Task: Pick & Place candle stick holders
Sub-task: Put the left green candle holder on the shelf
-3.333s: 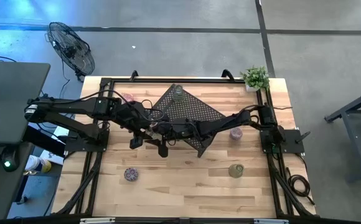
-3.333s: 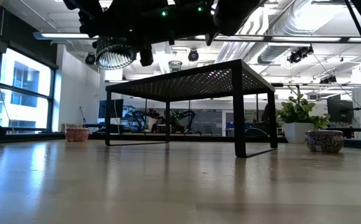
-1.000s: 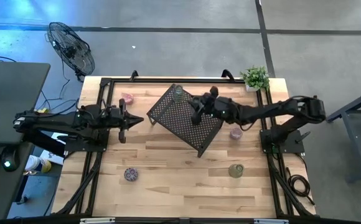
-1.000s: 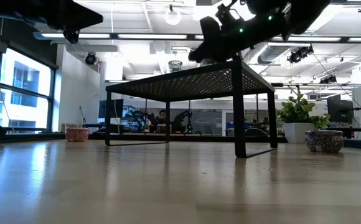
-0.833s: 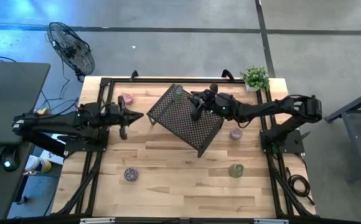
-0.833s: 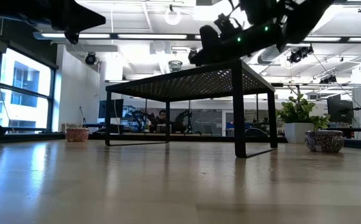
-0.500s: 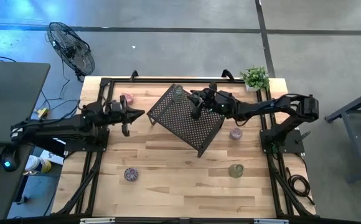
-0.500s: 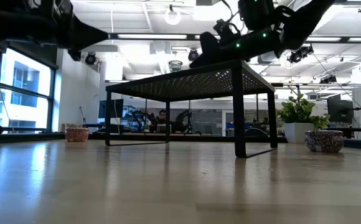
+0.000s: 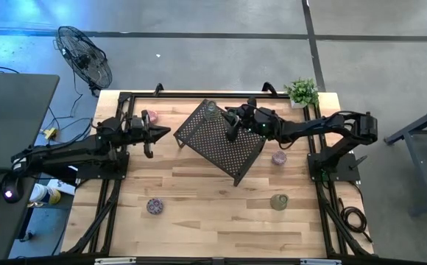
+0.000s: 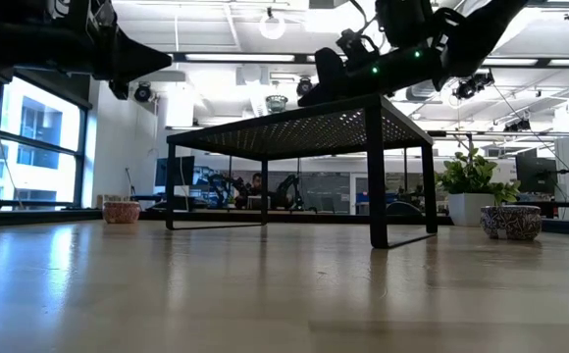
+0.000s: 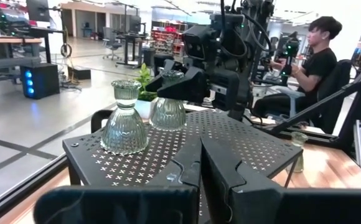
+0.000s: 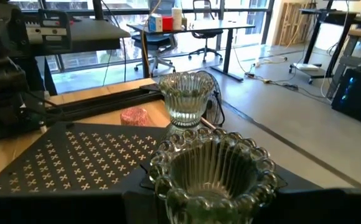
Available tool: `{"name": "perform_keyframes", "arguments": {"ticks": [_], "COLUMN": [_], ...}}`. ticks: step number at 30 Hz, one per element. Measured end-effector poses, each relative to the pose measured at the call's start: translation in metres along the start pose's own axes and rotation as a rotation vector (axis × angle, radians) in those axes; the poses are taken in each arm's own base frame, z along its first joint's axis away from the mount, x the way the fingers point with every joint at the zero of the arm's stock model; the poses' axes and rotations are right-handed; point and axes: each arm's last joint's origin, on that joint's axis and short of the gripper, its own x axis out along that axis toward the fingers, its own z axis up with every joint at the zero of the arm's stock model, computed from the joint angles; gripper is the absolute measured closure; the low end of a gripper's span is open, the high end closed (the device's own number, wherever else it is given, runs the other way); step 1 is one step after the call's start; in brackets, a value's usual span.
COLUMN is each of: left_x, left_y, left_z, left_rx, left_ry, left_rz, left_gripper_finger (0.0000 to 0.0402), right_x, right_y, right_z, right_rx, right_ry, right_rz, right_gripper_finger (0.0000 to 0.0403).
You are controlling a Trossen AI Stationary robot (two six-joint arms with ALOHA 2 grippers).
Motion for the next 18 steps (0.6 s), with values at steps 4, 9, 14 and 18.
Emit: {"name": "perform_keyframes", "arguments": {"ticks": [4,9,14,18], "left_x": [0.0,0.0,0.0,0.0], "left_y": [0.0,0.0,0.0,0.0], "left_z": [0.0,-0.0001,-0.0001,-0.0002], "left_rx": [0.004,0.006,0.006,0.006], "left_ry": [0.0,0.001,0.001,0.002], "left_rz": [0.0,0.0,0.0,-0.001], "left_gripper_finger": [0.0401,0.0401,0.0401,0.0401], "right_x": [0.001,0.0012,0.0011,0.001], "right_y": [-0.0037,-0.0052,-0.0048,-0.0041], "right_z": [-0.0028,-0.0057,-0.0054,-0.0054], "right_rx": [0.026,0.05,0.069,0.06], "right_ry": [0.031,0.06,0.057,0.058], "right_rz": [-0.011,-0.013,-0.01,0.001], "right_gripper_finger": [0.0282,0.0244,0.0229,0.0221]}}
